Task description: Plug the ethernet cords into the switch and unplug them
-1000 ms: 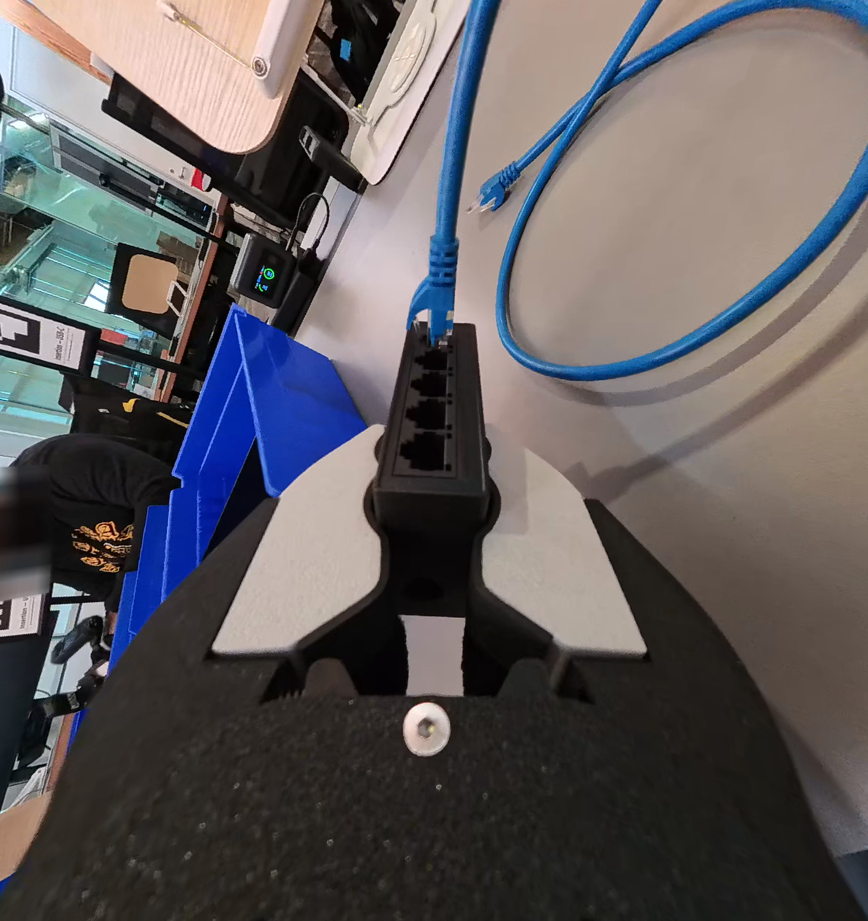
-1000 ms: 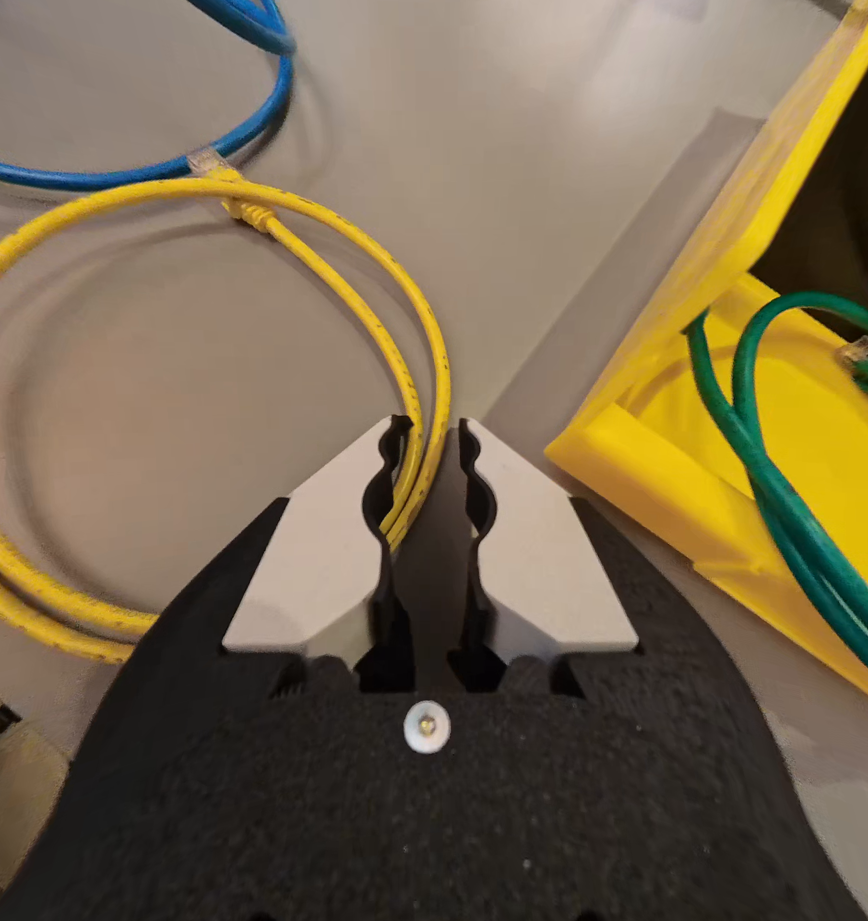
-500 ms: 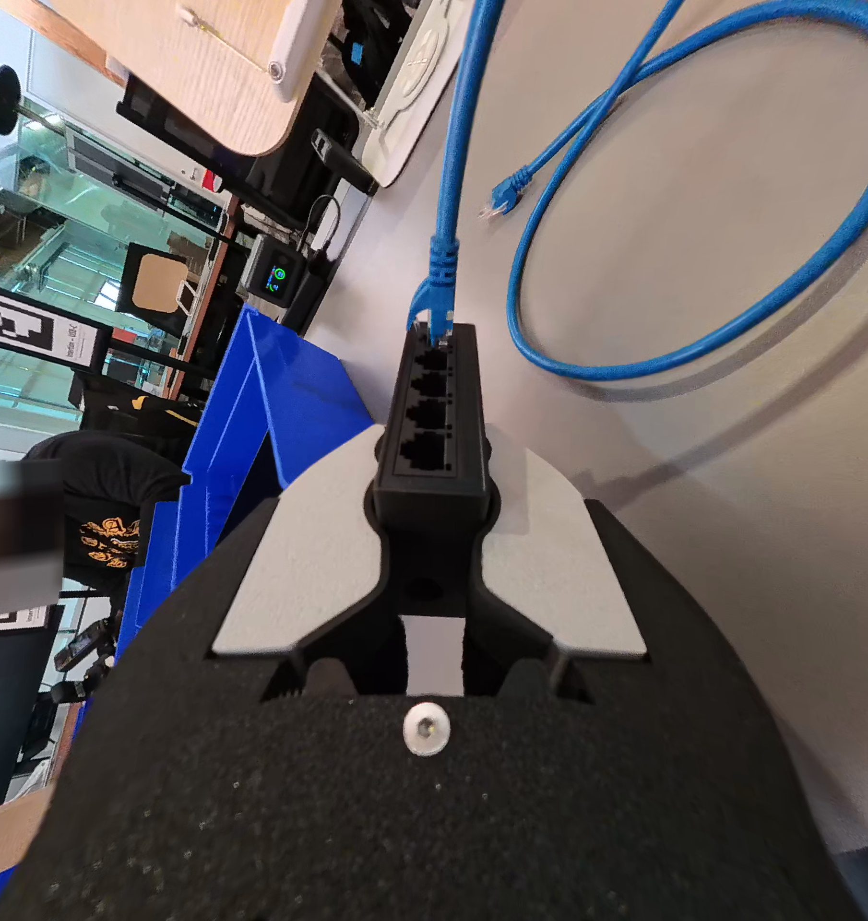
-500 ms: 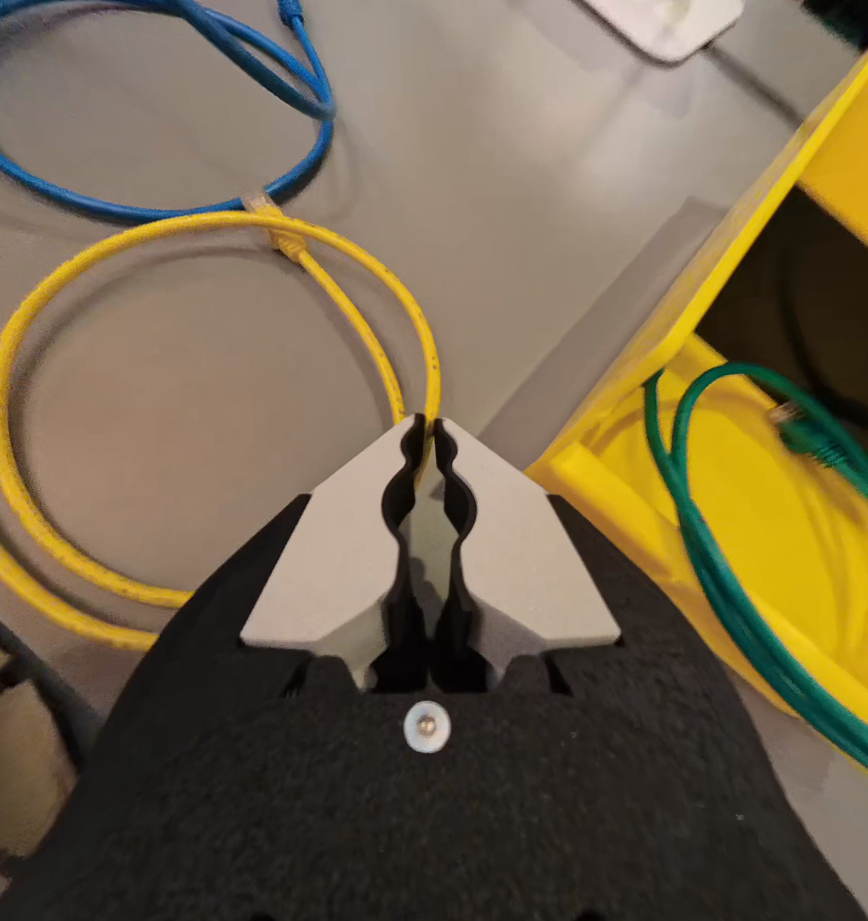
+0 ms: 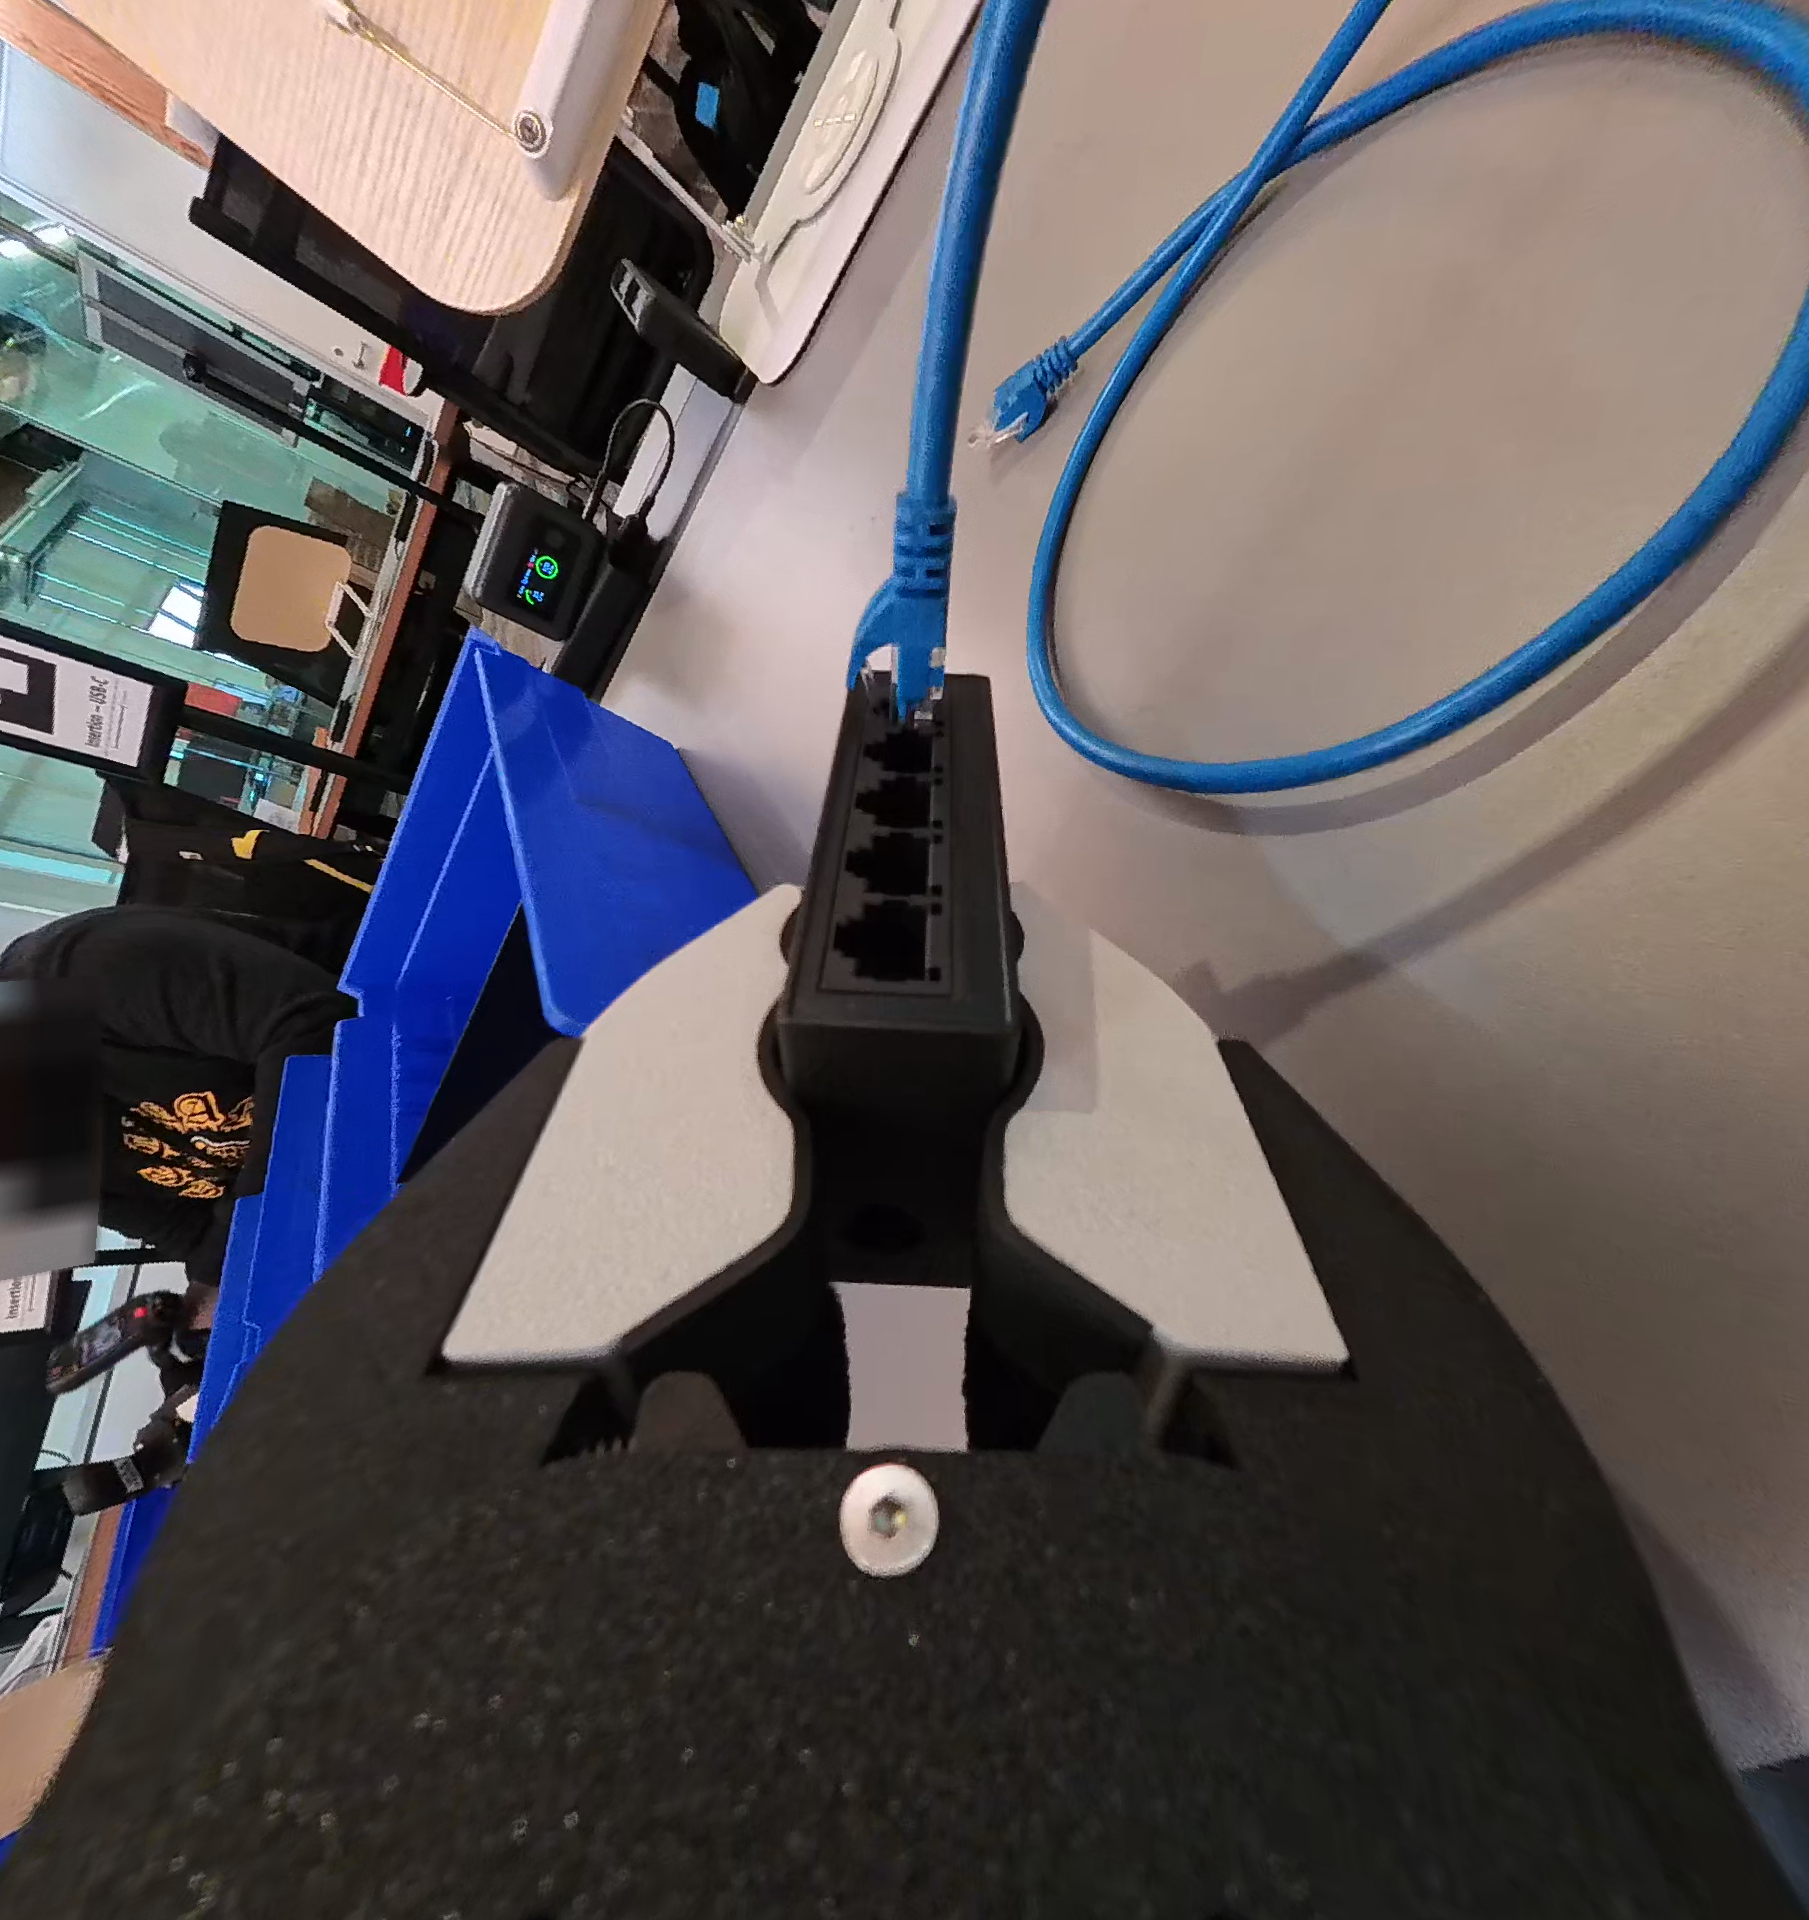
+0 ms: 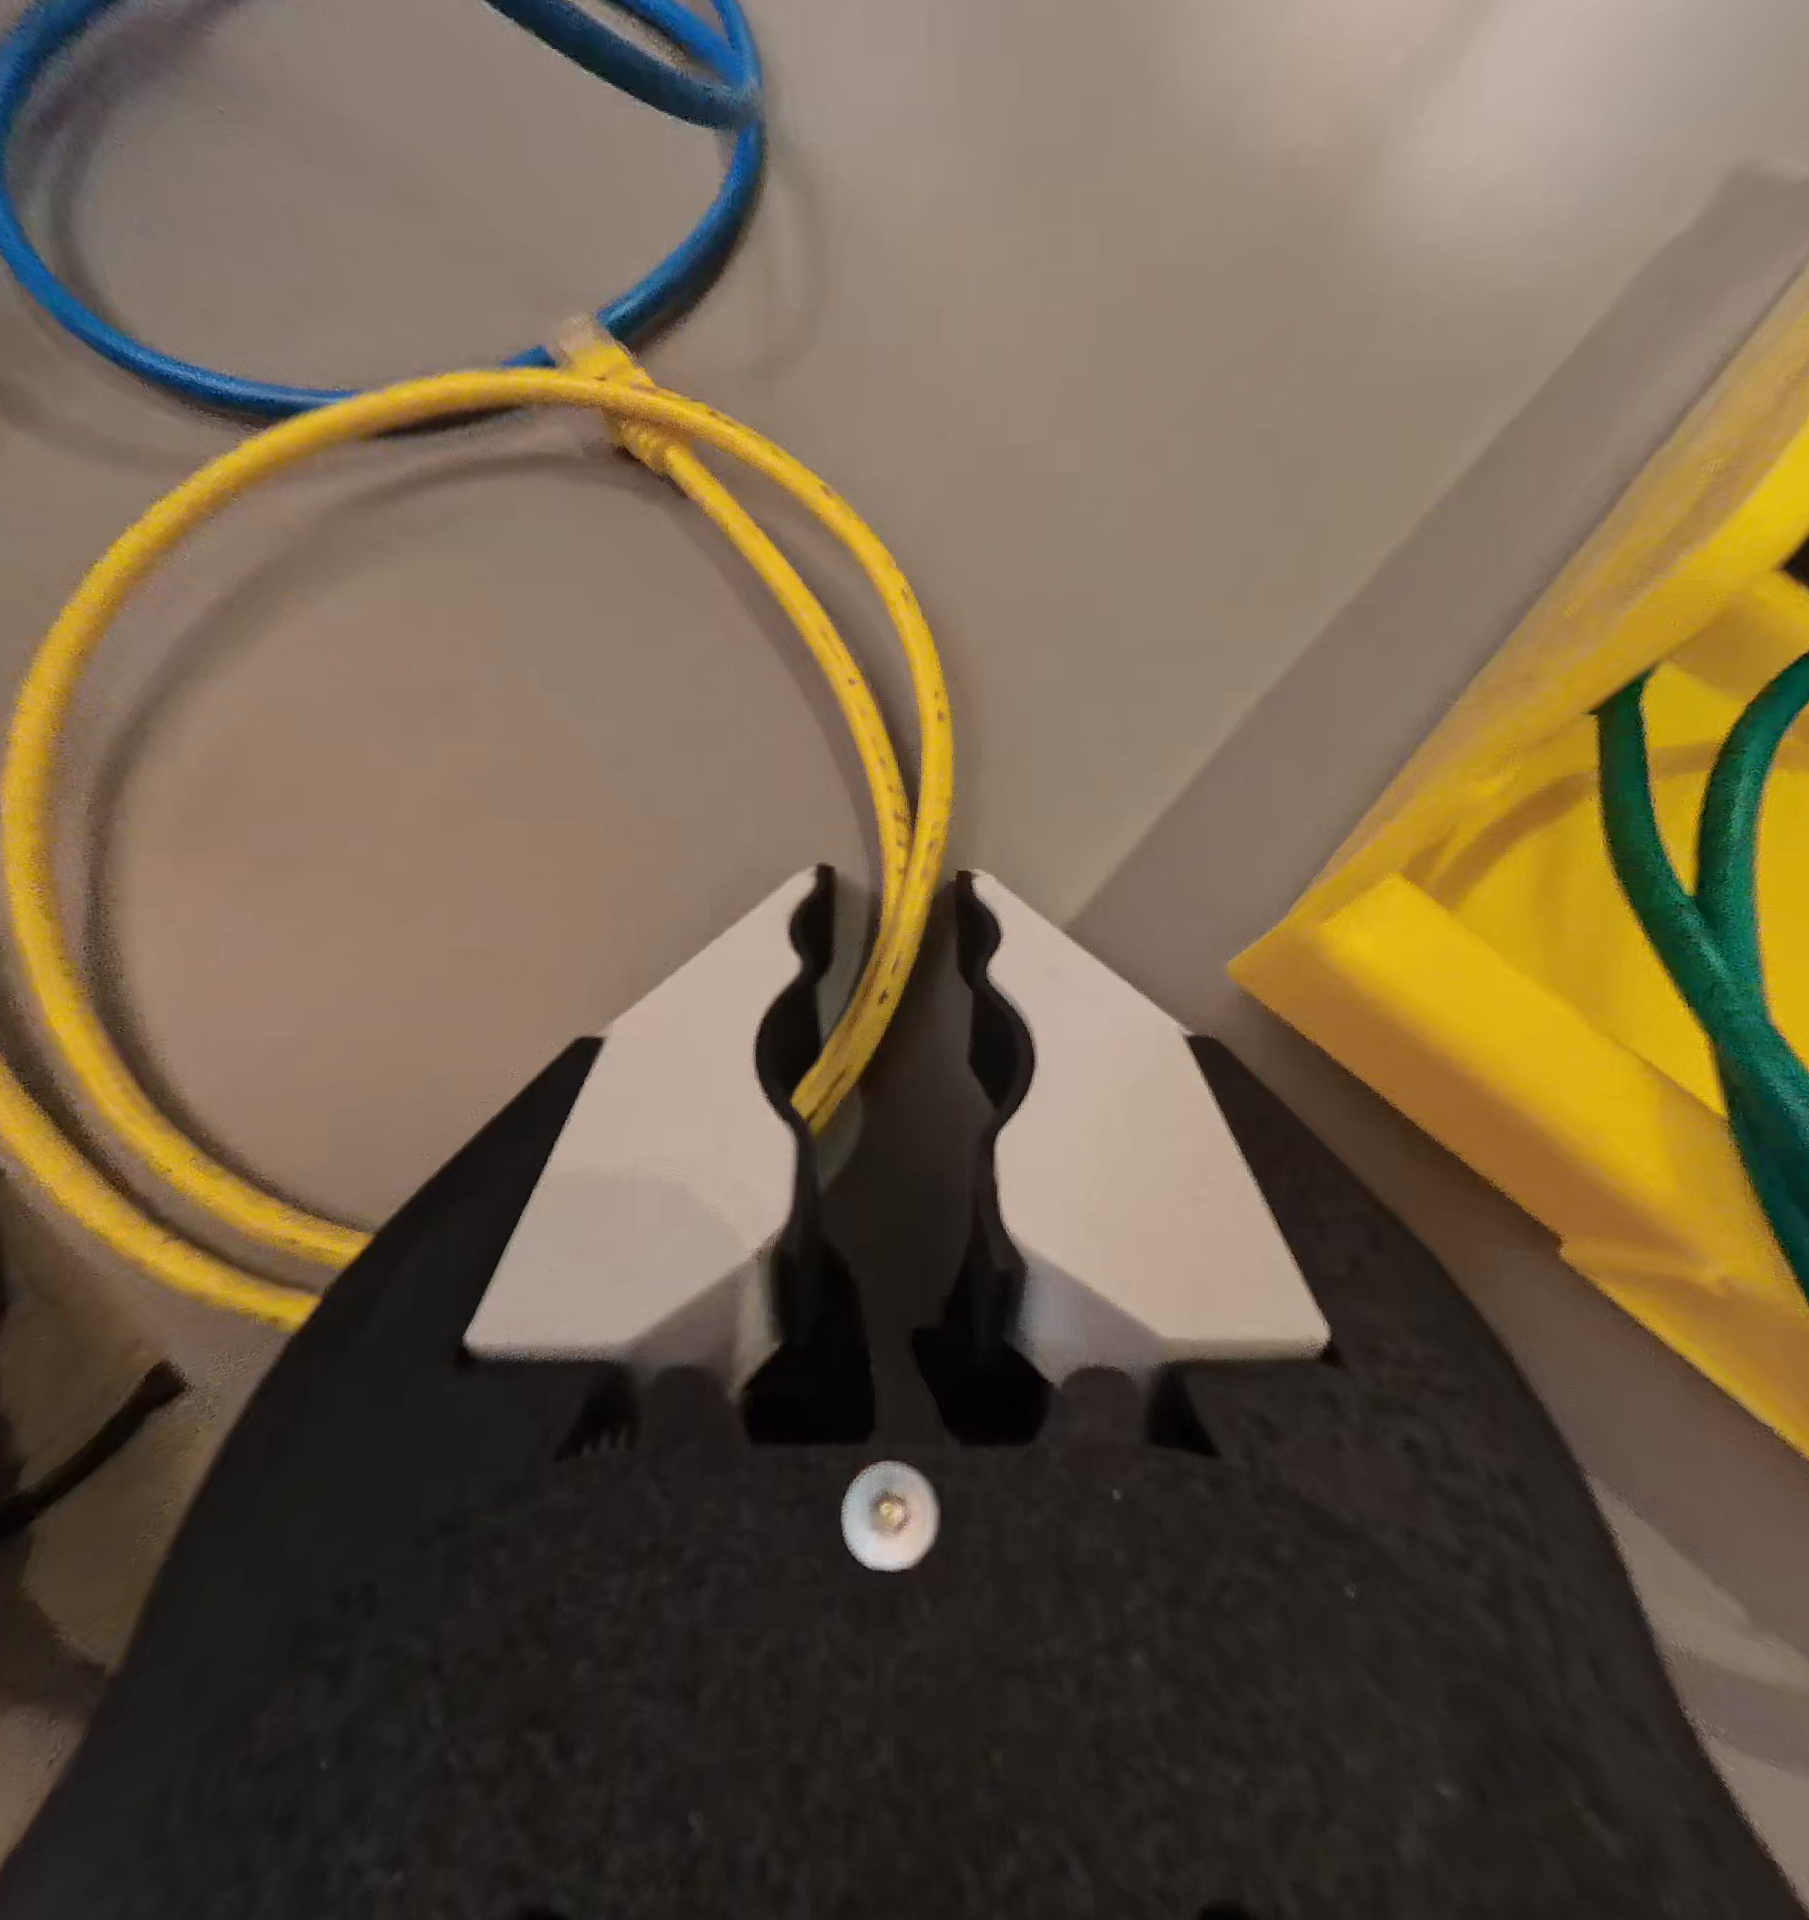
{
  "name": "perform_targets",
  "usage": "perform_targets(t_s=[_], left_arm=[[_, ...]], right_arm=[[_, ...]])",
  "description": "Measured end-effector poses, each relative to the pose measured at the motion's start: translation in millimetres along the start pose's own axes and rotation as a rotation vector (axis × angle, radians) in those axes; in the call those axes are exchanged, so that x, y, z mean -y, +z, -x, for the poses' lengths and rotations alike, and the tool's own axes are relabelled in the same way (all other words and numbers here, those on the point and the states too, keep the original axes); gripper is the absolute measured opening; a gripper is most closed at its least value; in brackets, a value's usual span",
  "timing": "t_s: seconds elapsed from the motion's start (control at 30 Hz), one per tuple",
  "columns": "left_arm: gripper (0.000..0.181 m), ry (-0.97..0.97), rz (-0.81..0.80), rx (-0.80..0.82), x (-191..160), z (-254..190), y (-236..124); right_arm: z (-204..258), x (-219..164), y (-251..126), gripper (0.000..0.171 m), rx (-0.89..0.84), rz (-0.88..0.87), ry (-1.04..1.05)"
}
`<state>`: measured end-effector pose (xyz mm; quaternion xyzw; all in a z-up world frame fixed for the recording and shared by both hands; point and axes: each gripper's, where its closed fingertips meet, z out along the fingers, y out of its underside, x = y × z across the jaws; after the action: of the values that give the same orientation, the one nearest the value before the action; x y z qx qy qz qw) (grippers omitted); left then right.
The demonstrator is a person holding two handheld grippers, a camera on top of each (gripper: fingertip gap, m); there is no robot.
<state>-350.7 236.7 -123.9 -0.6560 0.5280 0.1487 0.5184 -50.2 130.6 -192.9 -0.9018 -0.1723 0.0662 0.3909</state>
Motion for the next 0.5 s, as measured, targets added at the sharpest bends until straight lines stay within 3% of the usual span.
perform_targets(t_s=[0.03, 0.13, 0.23, 0.37, 0.5], left_arm=[[0.030, 0.001, 0.001, -0.002, -0.3, -0.7, 0.6], [0.030, 0.003, 0.000, -0.007, 0.2, -1.8, 1.0], [0.030, -0.002, 0.001, 0.000, -0.4, 0.0, 0.3], [0.030, -0.024, 0.014, 0.004, -5.2, 3.8, 1.3], [0.030, -0.029, 0.015, 0.000, -5.5, 3.4, 1.8]], right_arm=[[-2.1, 0.4, 0.5, 0.009, -0.018, -0.005, -0.012], [-3.1, 0.5, -1.7, 0.006, -0.011, 0.034, -0.029], [-11.3, 24.2, -23.9, 0.005, -0.102, -0.052, -0.136], [-17.1, 65.3, -79.1, 0.005, -0.155, -0.187, -0.170], [-58.8, 89.8, -149.4, 0.005, -0.277, -0.287, -0.109]])
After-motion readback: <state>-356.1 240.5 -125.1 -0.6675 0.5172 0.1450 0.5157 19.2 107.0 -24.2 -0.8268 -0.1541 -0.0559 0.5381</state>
